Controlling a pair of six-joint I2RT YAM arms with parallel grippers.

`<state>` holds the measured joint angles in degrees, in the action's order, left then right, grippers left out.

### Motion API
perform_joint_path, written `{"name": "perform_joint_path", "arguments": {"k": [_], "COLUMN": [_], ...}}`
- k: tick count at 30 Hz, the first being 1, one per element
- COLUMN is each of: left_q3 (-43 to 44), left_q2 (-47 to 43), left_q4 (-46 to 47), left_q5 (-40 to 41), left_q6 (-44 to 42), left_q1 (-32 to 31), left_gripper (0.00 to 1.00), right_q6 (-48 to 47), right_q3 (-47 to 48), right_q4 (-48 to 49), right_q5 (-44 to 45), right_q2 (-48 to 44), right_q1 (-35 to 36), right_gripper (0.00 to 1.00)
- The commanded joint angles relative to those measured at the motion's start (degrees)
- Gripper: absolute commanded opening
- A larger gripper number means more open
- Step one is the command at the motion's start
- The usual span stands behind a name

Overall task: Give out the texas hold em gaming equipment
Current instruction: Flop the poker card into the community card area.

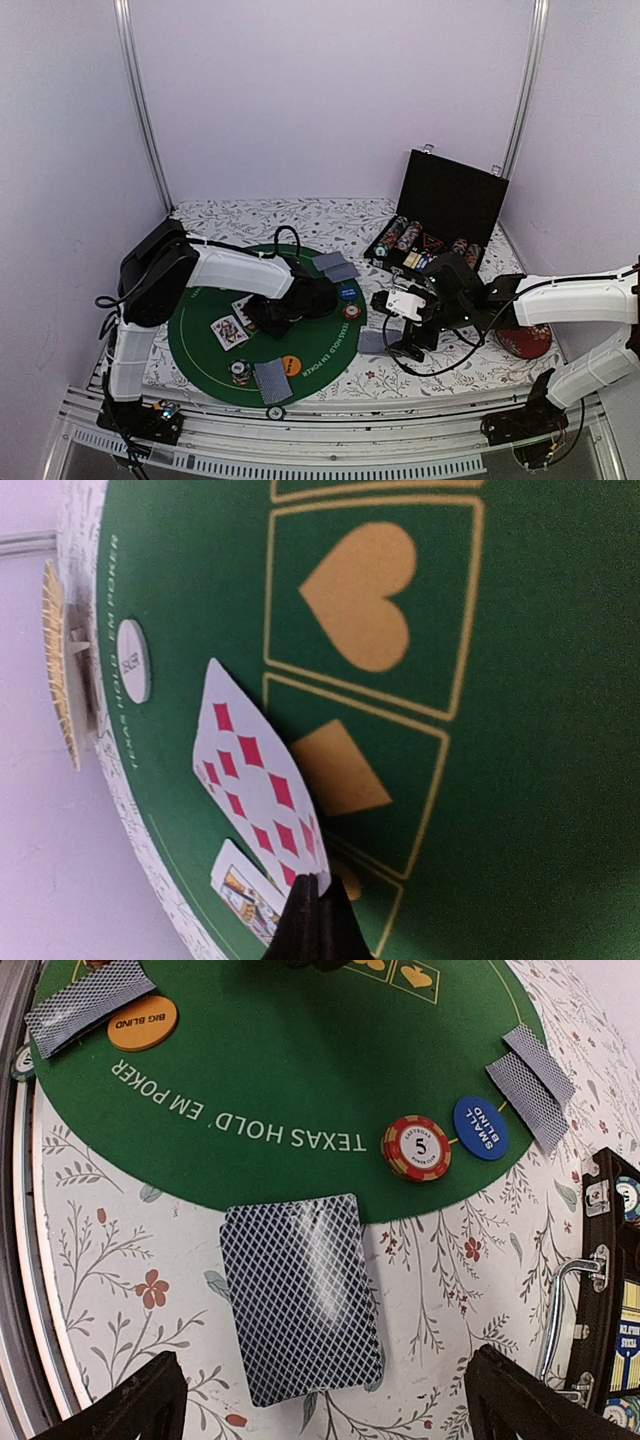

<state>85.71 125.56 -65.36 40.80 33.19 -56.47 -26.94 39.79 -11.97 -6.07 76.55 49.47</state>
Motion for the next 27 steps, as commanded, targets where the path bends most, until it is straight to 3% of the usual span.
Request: {"name": "perform_joint_path", "arguments": {"k": [1, 19, 20, 23, 27], "left_q3": [-0.46, 2.82, 3.02, 3.31, 3.64], "left_q2": [-0.93, 1.07, 1.09, 0.50, -1.97], "left_q4": [1.65, -3.35, -3.35, -3.14, -2.61], "left_q5": [-6.95, -13.35, -13.49, -13.47, -12.96], "left_q6": [-0.21, 3.01, 2.87, 2.43, 2.16], "left_q1": [-0.54, -1.95, -1.93, -1.97, -1.86], "left_gripper": [0.00, 0.00, 0.03, 0.23, 0.36], "right_q6": [0.13, -0.26, -0.62, -1.73, -4.57], "right_q3": [0.72, 0.99, 1.06, 1.73, 2.69], "right_q4": [-0.10, -1.14, -1.35, -1.82, -1.23], "right_q5": [-0.39, -1.67, -2.32, -4.57, -6.41], "right_q2": [-0.45, 0.31, 0.60, 2.08, 4.28], "right_q1": [-0.14, -0.17, -0.14, -0.17, -1.63], "right_gripper": [0.99, 0.99, 0.99, 0.99, 0.99]}}
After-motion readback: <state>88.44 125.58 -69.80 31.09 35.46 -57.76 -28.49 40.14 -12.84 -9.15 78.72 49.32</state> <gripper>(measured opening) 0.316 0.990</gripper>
